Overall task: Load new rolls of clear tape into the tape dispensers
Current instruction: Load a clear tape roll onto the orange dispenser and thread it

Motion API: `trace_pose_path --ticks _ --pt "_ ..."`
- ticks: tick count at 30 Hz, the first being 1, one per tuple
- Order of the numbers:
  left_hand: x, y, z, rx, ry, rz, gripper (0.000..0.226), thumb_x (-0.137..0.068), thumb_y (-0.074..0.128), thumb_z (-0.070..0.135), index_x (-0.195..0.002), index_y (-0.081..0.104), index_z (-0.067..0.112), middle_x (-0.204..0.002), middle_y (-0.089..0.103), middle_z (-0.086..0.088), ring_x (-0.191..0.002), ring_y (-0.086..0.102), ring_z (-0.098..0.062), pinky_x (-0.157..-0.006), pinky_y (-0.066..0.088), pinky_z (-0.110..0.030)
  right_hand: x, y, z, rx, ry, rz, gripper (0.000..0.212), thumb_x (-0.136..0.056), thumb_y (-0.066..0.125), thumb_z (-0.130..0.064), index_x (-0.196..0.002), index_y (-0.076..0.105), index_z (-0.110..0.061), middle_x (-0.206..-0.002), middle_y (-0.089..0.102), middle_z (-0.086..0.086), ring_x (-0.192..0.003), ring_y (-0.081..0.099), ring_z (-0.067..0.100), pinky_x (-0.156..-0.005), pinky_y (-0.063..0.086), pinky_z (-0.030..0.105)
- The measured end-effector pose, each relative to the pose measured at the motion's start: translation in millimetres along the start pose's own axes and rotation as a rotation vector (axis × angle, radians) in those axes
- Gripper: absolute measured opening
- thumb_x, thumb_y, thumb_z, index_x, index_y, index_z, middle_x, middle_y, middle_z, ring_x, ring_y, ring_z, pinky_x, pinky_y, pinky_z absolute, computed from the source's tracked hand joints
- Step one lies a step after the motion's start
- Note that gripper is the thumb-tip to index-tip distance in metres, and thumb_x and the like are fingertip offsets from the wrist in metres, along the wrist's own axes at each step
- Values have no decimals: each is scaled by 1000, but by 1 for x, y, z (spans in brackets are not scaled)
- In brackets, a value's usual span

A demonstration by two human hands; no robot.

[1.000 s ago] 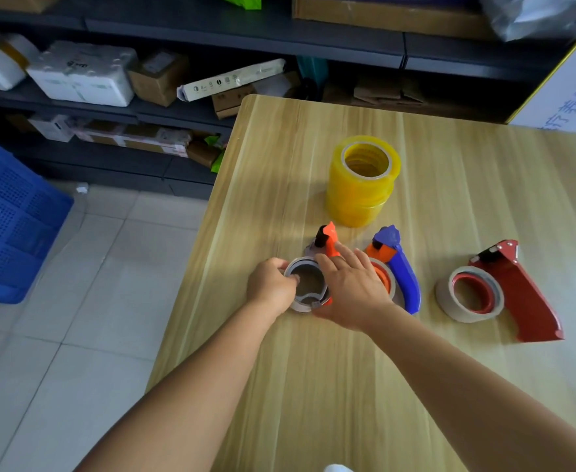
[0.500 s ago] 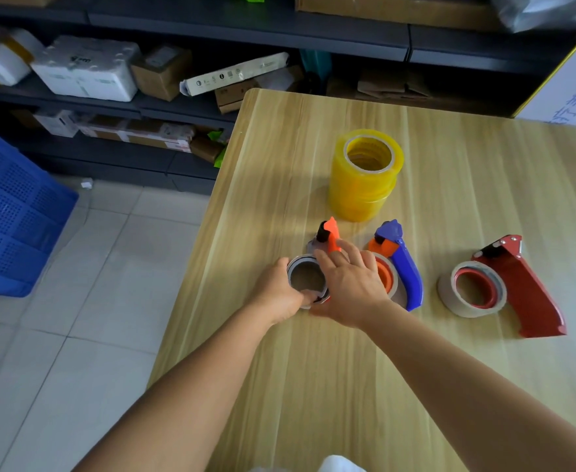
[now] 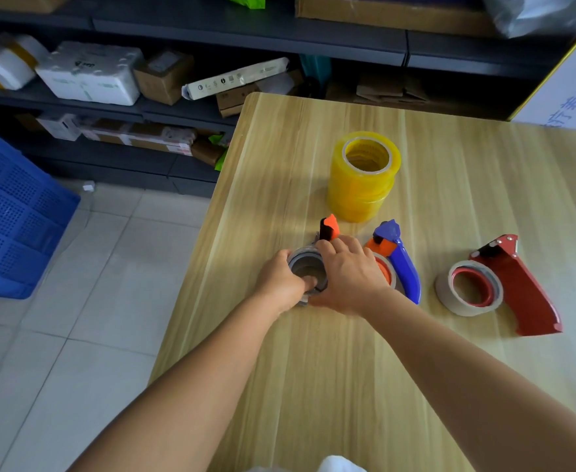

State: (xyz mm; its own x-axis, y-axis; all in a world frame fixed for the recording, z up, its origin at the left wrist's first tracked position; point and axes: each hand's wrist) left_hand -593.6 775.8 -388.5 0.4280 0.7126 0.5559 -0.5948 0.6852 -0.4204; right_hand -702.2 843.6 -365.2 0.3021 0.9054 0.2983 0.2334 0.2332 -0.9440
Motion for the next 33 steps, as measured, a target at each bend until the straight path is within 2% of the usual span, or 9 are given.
trace_pose_path --ticks 2,7,11,16,20,24,29,31,33 --pt "2 0 -1 1 15 21 60 -82 73 17 -134 45 21 -122 59 0 -94 54 -15 -58 41 -16 2 1 -2 -19 -14 2 91 -73 72 -56 -146 30 -21 -143 42 -1 -139 26 23 -109 32 42" --pt "7 -5 -5 33 14 0 63 -77 77 22 -132 47 25 -117 62 4 -99 57 -15 -80 46 -25 6 2 0 -105 -18 2 91 -74 74 -50 -147 29 -21 -145 39 -2 -141 23 19 -107 36 36" --pt "8 -7 -5 74 7 -54 76 -72 80 20 -138 42 27 -122 59 7 -109 56 -14 -86 46 -25 5 -2 1 -132 1 -43 93 -75 76 -45 -149 26 -21 -145 37 -1 -142 22 18 -101 43 34" --pt "11 0 0 -54 -62 30 70 -65 84 16 -119 43 30 -119 54 -1 -97 58 -23 -62 46 -25 8 0 -3 -59 -31 -70 92 -73 77 -44 -147 29 -17 -146 37 1 -143 24 20 -101 44 32" --pt "10 1 -1 -55 -62 57 69 -68 81 15 -124 42 27 -120 52 -2 -98 58 -24 -61 45 -27 8 0 1 -90 -4 -57 92 -71 78 -48 -145 32 -19 -143 40 -1 -138 31 19 -96 46 31" --pt "10 -7 -7 110 -27 81 44 -89 62 28 -131 51 23 -116 61 1 -100 60 -20 -89 52 -35 8 1 9 -189 -14 -16 90 -73 75 -52 -147 29 -28 -145 40 -5 -138 30 16 -102 40 32" --pt "9 -6 -11 157 -62 68 41 -96 42 23 -137 48 26 -123 62 -2 -103 62 -24 -88 54 -38 15 7 7 -295 -28 58 89 -76 75 -44 -148 25 -30 -147 36 -5 -137 30 16 -107 34 33" --pt "8 -5 -8 221 -94 83 32 -94 41 17 -120 58 25 -109 63 -3 -94 63 -25 -86 56 -42 19 16 2 -345 22 191 83 -76 76 -38 -144 30 -29 -140 36 -2 -130 33 18 -105 35 30" --pt "8 -5 -6 291 -140 80 23 -92 42 12 -87 54 30 -87 56 2 -83 58 -24 -90 53 -48 21 21 -1 -490 178 241 77 -75 76 -36 -140 36 -25 -130 38 -1 -122 37 17 -101 38 29"
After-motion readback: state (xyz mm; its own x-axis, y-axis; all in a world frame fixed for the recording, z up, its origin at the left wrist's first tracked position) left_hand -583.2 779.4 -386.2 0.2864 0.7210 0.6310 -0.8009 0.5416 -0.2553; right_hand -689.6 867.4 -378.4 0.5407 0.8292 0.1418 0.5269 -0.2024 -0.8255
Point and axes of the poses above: each hand's wrist, its own x-axis away from the middle knuckle, its own y-axis out of the palm, z = x × y
